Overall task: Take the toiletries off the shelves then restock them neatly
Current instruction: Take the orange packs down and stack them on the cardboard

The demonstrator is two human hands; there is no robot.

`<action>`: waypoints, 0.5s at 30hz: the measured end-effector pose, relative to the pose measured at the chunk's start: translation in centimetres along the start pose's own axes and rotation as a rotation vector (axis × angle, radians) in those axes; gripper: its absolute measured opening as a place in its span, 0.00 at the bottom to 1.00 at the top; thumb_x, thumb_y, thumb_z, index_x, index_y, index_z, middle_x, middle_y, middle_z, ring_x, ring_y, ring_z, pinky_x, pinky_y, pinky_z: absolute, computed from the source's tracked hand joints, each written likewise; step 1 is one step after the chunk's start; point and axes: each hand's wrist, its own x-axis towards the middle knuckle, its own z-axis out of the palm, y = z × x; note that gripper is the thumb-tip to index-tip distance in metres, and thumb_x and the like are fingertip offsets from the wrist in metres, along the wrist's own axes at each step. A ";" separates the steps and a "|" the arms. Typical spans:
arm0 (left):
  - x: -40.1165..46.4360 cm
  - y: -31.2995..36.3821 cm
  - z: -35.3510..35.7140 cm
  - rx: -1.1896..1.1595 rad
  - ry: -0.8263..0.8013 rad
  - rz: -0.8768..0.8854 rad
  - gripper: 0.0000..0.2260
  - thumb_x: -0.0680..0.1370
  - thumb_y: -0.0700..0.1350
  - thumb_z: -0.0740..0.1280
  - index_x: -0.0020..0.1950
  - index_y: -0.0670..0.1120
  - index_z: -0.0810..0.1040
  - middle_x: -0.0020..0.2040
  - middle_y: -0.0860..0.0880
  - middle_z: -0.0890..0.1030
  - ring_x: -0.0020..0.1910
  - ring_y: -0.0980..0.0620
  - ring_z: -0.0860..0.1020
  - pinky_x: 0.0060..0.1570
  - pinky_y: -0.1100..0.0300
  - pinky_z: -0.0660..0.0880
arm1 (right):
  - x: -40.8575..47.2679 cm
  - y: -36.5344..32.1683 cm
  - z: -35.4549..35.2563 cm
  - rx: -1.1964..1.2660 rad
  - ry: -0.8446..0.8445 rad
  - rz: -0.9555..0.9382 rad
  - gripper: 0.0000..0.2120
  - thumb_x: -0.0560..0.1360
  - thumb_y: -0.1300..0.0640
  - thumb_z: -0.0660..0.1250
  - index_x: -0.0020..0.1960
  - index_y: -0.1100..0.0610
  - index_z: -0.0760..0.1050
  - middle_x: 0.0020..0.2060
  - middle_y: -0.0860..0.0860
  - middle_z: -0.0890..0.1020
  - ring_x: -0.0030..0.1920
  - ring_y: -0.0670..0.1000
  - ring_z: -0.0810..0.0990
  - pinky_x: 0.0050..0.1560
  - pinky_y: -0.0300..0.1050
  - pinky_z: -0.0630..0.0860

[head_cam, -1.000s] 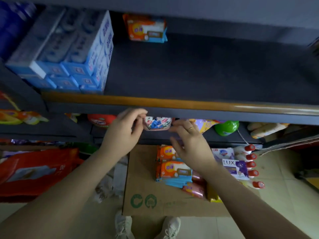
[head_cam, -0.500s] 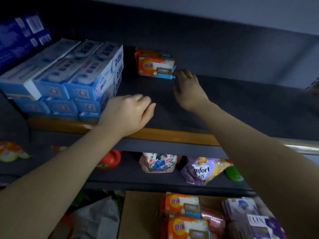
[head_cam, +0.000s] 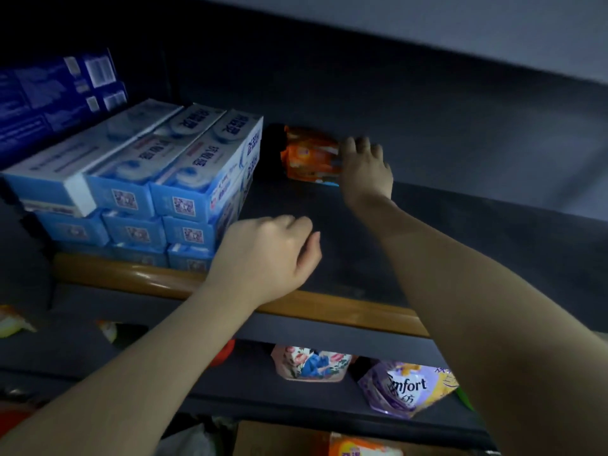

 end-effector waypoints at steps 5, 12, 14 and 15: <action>-0.2 0.0 -0.1 -0.033 0.115 0.010 0.13 0.75 0.45 0.59 0.55 0.41 0.77 0.49 0.43 0.81 0.41 0.46 0.80 0.33 0.56 0.76 | -2.6 1.4 -1.2 0.179 -0.161 -0.020 0.21 0.77 0.64 0.61 0.69 0.56 0.66 0.66 0.56 0.67 0.62 0.61 0.72 0.56 0.51 0.72; 0.3 0.4 -2.0 -0.221 0.032 -0.245 0.29 0.78 0.57 0.57 0.72 0.39 0.58 0.71 0.38 0.66 0.70 0.44 0.63 0.69 0.56 0.57 | -10.0 4.2 -7.1 0.923 -0.371 0.046 0.14 0.71 0.60 0.72 0.55 0.57 0.75 0.47 0.50 0.79 0.46 0.46 0.77 0.46 0.29 0.71; 0.4 1.2 -3.3 -0.316 0.020 -0.258 0.29 0.79 0.59 0.56 0.71 0.39 0.62 0.67 0.38 0.70 0.67 0.44 0.66 0.67 0.53 0.61 | -11.9 4.8 -9.2 1.090 -0.406 0.090 0.14 0.70 0.65 0.72 0.53 0.56 0.74 0.45 0.49 0.79 0.42 0.40 0.78 0.47 0.30 0.73; 0.7 1.8 -4.1 -0.345 0.024 -0.235 0.26 0.79 0.58 0.56 0.69 0.41 0.64 0.65 0.39 0.73 0.64 0.44 0.67 0.65 0.51 0.64 | -12.7 5.0 -10.1 1.153 -0.418 0.097 0.15 0.70 0.67 0.71 0.53 0.56 0.74 0.45 0.49 0.80 0.42 0.37 0.78 0.49 0.30 0.74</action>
